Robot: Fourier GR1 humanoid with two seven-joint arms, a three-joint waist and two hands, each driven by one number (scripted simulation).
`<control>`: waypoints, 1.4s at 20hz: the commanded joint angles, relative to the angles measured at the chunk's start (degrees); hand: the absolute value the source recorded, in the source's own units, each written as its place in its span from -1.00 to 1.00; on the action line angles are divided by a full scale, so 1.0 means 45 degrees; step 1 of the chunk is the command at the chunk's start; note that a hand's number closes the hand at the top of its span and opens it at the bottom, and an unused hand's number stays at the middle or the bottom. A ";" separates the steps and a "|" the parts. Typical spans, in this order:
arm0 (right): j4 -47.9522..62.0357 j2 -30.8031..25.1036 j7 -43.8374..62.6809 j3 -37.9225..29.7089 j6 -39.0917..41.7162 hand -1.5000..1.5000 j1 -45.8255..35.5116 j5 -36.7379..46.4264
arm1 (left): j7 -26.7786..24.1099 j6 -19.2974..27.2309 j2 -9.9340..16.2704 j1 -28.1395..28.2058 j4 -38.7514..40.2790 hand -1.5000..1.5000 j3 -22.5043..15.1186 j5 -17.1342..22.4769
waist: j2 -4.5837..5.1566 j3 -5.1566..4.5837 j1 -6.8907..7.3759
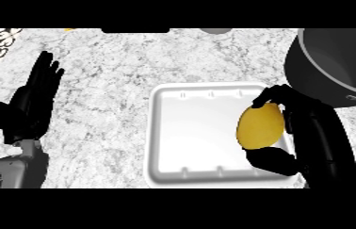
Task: Pick the lemon from the tray and place it in the pot
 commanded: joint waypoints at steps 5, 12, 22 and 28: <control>-0.0172 -0.1026 -0.0004 -0.3996 -0.0007 1.00 -0.1690 -0.1627 | 0.0046 -0.0144 -0.0058 -0.0419 0.0382 0.00 0.0013 -0.0032 | 0.0051 0.0004 0.0108; 0.1875 -0.2333 -0.1354 -0.6592 -0.0428 1.00 -0.1861 -0.3616 | 0.0070 -0.0143 -0.0130 -0.0626 0.0667 0.00 0.0184 -0.0078 | 0.0051 0.0004 0.0115; 0.8133 -0.4645 -0.4491 -0.8300 -0.2249 1.00 -0.4098 -0.3987 | 0.0076 0.0052 -0.0299 -0.0749 0.0523 0.00 0.0086 -0.0367 | 0.0107 0.0007 0.0238; 1.0885 -0.5172 -0.5731 -0.7400 -0.5686 1.00 -0.3150 0.0043 | 0.0495 -0.0533 -0.0003 -0.0435 -0.0461 0.00 0.0132 0.0170 | 0.0156 0.0021 0.0543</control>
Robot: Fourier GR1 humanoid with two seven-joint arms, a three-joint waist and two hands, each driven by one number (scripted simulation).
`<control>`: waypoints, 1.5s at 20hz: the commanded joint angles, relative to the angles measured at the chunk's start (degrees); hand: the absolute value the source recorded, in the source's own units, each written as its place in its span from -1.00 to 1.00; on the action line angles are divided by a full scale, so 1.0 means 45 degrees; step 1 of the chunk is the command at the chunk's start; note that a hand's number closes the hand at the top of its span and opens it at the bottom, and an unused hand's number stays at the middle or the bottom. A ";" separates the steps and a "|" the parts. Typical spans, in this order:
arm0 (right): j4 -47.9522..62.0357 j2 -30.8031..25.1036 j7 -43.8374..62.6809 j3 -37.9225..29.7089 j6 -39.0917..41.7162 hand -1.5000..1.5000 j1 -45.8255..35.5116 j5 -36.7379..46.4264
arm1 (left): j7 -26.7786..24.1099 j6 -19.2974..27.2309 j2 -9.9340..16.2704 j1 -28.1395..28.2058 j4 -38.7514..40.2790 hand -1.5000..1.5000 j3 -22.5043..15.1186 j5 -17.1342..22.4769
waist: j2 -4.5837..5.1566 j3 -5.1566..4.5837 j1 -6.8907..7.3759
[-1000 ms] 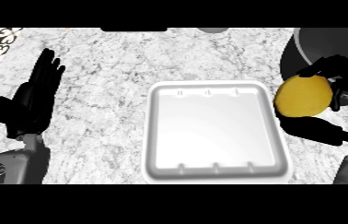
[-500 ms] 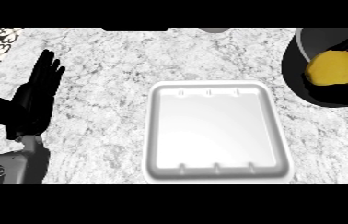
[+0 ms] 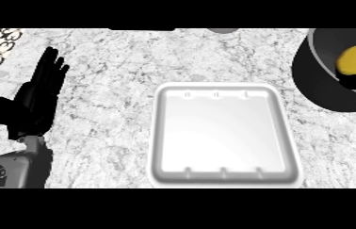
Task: Pick the lemon from the tray and place it in the pot
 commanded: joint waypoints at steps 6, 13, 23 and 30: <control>0.7311 -0.0586 -0.2492 -0.0025 -0.3551 1.00 -0.2239 0.1235 | -0.0464 0.0084 -0.0358 -0.0245 0.0680 0.00 -0.0152 -0.0221 | -0.0010 0.0006 0.0014; 1.1243 -0.1749 -0.3645 -0.1744 -0.1837 -1.00 -0.3652 -0.0785 | -0.0321 -0.0195 -0.0204 0.0180 0.0038 0.00 -0.0135 -0.0042 | 0.0035 0.0025 0.0233; 1.2273 -0.1432 -0.6775 -0.4128 -0.0039 -1.00 -0.4467 -0.4232 | -0.0399 -0.0322 -0.0058 0.0315 -0.0081 0.00 0.0042 0.0057 | 0.0038 0.0047 0.0292; 1.3497 -0.3204 -0.7878 -0.5875 0.1827 -1.00 -0.4251 -0.6263 | 0.0107 -0.0017 -0.0243 -0.0055 -0.0128 0.00 -0.0125 -0.0122 | 0.0016 0.0038 0.0075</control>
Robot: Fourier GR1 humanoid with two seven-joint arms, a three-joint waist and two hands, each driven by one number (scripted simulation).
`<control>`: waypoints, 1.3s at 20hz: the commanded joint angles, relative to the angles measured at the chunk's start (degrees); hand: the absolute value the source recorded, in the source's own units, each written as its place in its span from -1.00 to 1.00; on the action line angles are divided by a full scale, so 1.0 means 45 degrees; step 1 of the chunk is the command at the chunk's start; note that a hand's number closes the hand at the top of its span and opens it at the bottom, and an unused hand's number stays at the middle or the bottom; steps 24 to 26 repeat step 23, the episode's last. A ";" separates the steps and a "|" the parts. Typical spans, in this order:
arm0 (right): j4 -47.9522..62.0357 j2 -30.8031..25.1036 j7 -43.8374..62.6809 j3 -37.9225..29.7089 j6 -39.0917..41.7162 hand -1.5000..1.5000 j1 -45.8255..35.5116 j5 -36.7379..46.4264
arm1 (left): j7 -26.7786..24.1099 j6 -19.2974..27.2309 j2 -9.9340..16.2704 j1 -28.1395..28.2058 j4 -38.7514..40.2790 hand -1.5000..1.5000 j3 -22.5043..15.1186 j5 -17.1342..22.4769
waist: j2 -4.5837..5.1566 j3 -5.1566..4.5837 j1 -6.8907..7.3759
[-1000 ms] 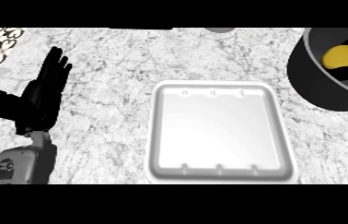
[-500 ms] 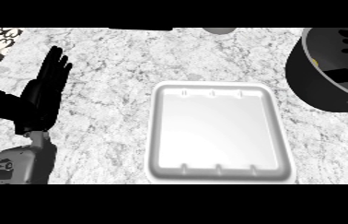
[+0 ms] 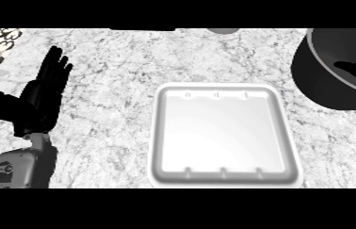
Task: Pick the lemon from the tray and place it in the pot
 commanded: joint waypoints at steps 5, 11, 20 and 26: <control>0.1268 -0.2166 -0.0920 -0.1055 0.2207 -1.00 0.0822 -0.1621 | -0.0333 -0.0360 0.0192 0.0397 0.0016 0.00 0.0395 0.0321 | 0.0007 0.0103 -0.0112; 0.2317 -0.3633 -0.1680 -0.1092 0.3685 -1.00 0.1401 -0.1839 | -0.0025 -0.0290 0.0141 -0.0174 0.0593 0.00 0.0358 0.0260 | 0.0078 0.0122 -0.0053; 0.2948 -0.4056 -0.3431 -0.1009 0.4678 -1.00 0.3121 -0.2034 | -0.0441 -0.0334 0.0150 -0.0195 0.0637 0.00 0.0447 0.0183 | 0.0111 0.0143 -0.0029; 0.3058 -0.4892 -0.2543 -0.1018 0.4841 -1.00 0.2487 -0.2124 | -0.0354 -0.0380 0.0117 0.0249 -0.0060 0.00 0.0290 0.0142 | 0.0095 0.0147 0.0116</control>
